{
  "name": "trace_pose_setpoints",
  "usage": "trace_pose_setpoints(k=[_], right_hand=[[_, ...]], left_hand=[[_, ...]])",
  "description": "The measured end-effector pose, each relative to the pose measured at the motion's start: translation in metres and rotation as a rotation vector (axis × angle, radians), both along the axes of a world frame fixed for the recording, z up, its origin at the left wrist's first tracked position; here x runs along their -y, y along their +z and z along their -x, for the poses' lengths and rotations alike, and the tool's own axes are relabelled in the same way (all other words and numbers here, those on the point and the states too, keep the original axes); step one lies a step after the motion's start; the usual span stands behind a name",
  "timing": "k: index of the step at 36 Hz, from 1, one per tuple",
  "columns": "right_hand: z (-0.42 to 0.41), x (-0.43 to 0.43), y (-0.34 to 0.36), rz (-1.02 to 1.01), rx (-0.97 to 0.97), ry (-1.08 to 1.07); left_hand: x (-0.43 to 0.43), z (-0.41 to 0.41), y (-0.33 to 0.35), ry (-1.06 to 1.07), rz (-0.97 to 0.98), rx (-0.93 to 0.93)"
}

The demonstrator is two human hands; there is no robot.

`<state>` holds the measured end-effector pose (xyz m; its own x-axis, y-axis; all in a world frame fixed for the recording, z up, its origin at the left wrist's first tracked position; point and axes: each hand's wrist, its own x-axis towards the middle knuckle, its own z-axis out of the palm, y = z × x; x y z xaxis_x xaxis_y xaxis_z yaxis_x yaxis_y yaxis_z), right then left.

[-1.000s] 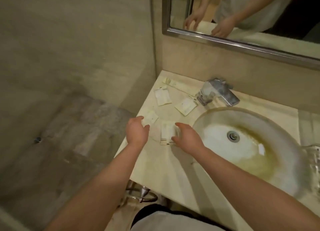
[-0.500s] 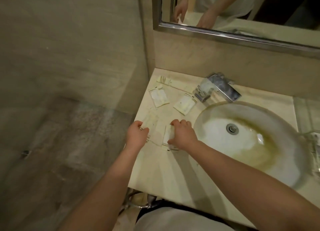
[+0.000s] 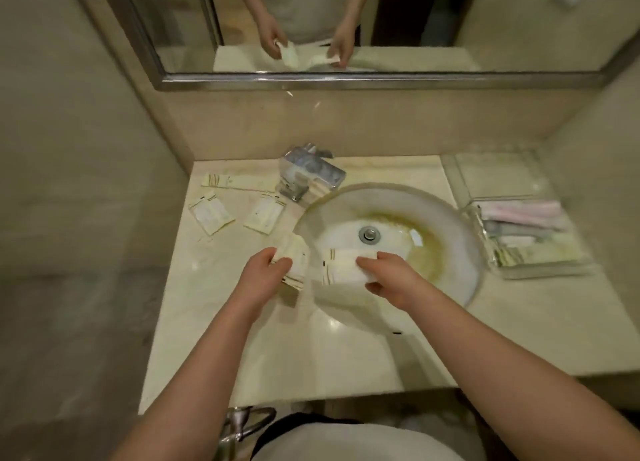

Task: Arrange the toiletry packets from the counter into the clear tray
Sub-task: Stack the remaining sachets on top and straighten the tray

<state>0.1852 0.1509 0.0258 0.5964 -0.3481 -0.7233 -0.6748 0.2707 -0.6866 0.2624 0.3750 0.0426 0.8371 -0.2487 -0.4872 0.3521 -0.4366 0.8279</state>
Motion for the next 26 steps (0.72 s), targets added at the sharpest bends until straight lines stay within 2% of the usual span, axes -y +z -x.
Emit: trace_pose_setpoints(k=[4,14,17,26], right_hand=[[0.038,0.043,0.010,-0.069,0.031,-0.137],[0.159,0.184,0.028,-0.074,0.136,-0.321],[0.188,0.213,0.028,-0.077,0.117,-0.364],[0.215,0.269,0.023,-0.104,0.083,-0.460]], left_hand=[[0.053,0.022,0.001,-0.081,0.091,-0.053],[0.204,0.112,0.001,-0.082,0.194,-0.152],[0.236,0.133,-0.001,-0.039,0.191,-0.183],[0.291,0.144,0.002,-0.026,0.248,-0.309]])
